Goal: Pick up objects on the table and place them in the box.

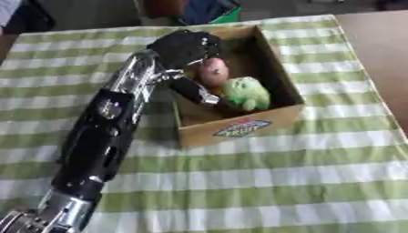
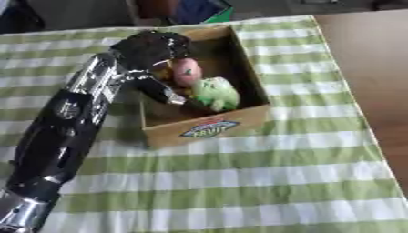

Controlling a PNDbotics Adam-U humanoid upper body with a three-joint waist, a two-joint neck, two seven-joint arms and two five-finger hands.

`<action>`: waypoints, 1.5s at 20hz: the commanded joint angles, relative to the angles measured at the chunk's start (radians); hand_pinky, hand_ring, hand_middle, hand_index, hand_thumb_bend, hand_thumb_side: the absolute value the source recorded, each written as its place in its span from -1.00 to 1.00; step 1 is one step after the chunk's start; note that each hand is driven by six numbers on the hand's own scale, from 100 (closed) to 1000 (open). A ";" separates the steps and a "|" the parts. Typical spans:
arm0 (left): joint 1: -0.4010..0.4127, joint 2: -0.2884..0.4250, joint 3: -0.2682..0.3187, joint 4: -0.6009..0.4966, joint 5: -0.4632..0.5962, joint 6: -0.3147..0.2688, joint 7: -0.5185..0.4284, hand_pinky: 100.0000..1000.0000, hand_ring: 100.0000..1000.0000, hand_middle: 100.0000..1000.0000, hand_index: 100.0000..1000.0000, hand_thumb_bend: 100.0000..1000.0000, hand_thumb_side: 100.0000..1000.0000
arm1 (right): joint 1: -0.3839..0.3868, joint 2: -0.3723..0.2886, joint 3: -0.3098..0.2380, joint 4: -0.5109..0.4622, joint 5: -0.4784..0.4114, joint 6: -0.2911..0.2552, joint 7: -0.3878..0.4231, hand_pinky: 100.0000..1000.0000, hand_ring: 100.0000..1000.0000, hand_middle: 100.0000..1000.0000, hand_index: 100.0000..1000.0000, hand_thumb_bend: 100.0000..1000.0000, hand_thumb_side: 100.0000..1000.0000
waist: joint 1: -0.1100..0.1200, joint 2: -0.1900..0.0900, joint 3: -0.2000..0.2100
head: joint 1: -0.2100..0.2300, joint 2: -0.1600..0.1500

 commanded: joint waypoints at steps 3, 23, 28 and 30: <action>-0.028 0.001 0.052 -0.057 0.018 0.033 0.043 0.19 0.77 0.67 0.84 0.09 1.00 | -0.010 -0.012 -0.004 -0.020 -0.007 -0.006 -0.006 0.57 0.35 -0.17 0.60 -1.00 0.48 | -0.008 -0.022 0.000 | -0.005 -0.011; 0.133 0.079 0.289 -0.454 0.315 0.330 0.339 0.07 0.48 0.35 0.57 -1.00 0.80 | 0.017 -0.042 -0.030 -0.020 0.018 -0.026 -0.038 0.56 0.36 -0.16 0.61 -1.00 0.56 | -0.020 -0.048 0.063 | -0.109 0.011; 0.205 0.108 0.263 -0.528 0.391 0.406 0.416 0.14 0.45 0.33 0.56 -1.00 0.90 | 0.017 -0.060 -0.037 -0.020 0.029 -0.035 -0.044 0.56 0.39 -0.15 0.61 -1.00 0.63 | -0.028 -0.049 0.077 | -0.131 0.022; 0.241 0.119 0.238 -0.565 0.419 0.434 0.443 0.16 0.46 0.34 0.57 -1.00 0.92 | 0.018 -0.069 -0.040 -0.020 0.035 -0.038 -0.045 0.56 0.40 -0.14 0.62 -1.00 0.65 | -0.029 -0.049 0.083 | -0.136 0.026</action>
